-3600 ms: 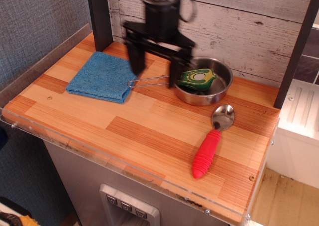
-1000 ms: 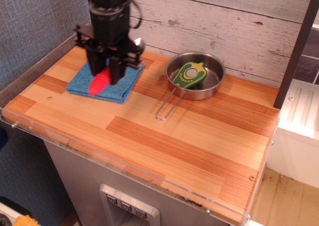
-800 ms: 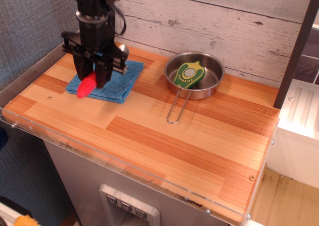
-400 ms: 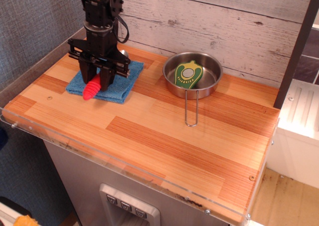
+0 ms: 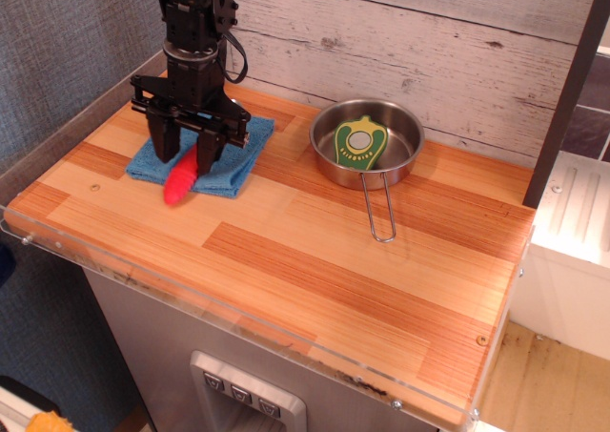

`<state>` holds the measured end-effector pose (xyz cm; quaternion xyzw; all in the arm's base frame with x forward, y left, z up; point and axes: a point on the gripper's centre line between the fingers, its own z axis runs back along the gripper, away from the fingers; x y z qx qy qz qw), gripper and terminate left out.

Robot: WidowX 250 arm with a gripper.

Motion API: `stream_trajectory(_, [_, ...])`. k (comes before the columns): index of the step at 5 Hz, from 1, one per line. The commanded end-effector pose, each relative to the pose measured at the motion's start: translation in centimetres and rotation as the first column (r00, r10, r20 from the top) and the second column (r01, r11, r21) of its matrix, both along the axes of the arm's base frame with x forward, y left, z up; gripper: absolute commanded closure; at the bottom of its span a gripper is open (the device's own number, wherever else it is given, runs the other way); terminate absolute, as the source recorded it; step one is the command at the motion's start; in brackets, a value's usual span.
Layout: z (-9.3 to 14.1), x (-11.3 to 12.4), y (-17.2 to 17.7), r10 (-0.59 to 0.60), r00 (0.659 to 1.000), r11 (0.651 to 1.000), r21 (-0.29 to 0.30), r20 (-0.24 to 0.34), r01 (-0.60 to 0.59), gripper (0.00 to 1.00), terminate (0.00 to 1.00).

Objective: Put red spoon on top of blue cloth

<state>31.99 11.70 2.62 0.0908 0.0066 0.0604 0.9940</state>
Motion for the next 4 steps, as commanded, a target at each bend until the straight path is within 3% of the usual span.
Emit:
stream_trajectory(1, [4.1,-0.4,-1.6,-0.068,0.993,0.998,0.022,0.097,0.066,0.0,0.0])
stream_trajectory(2, [5.5,-2.5,-4.4,-0.1,0.989,0.995,-0.014,0.108,0.103,0.0,0.0])
stream_trajectory(4, [4.7,-2.3,-6.7,-0.155,0.983,0.987,-0.026,0.1,0.158,0.0,0.0])
